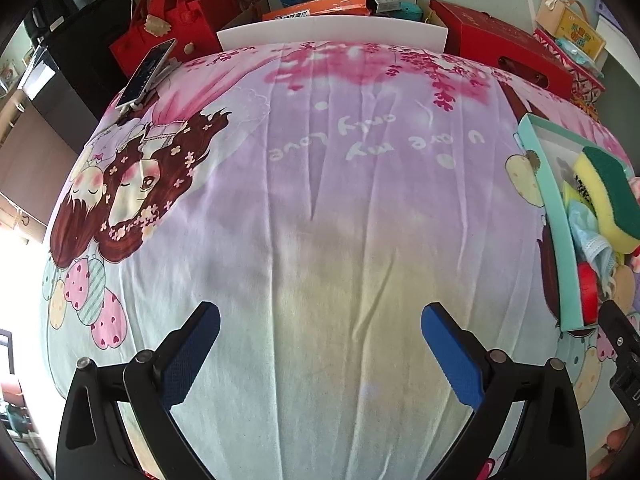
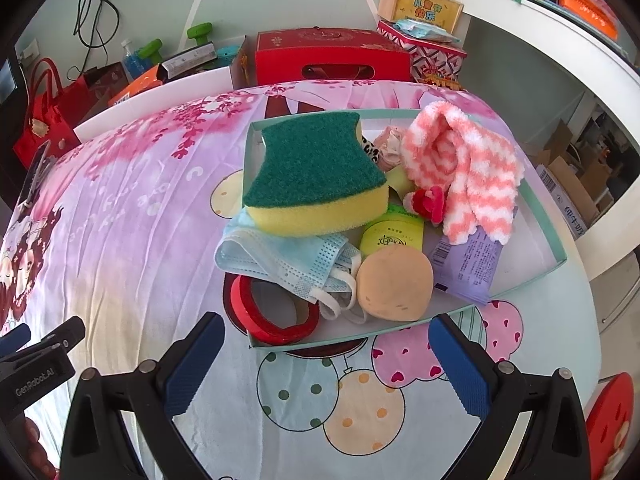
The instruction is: Organize soft objects
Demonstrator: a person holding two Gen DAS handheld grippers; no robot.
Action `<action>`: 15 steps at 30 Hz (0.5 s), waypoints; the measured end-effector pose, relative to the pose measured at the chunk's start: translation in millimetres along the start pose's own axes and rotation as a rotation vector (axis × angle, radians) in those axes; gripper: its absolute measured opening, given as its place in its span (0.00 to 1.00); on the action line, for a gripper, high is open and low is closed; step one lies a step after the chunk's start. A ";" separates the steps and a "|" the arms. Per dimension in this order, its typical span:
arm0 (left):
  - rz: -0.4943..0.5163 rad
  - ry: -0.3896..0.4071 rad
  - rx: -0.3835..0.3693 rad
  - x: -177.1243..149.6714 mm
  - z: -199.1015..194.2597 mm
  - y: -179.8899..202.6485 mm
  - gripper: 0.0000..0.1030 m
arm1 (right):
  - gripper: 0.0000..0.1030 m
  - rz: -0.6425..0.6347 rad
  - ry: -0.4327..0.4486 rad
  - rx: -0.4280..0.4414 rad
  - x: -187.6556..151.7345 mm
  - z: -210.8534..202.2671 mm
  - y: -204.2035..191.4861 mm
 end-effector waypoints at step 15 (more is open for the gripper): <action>0.019 -0.019 0.012 3.7 6.2 10.0 0.98 | 1.00 -0.010 -0.003 0.005 1.0 4.1 1.0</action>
Point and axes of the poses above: each gripper's, at about its wrist camera, not at the fingertips, and z roughly the way its jaws point, y to its right, x to its top, the point moved 8 cm from there along z, roughly the way its jaws point, and after that the axes turned 3 degrees about x, right-handed, at the moved point
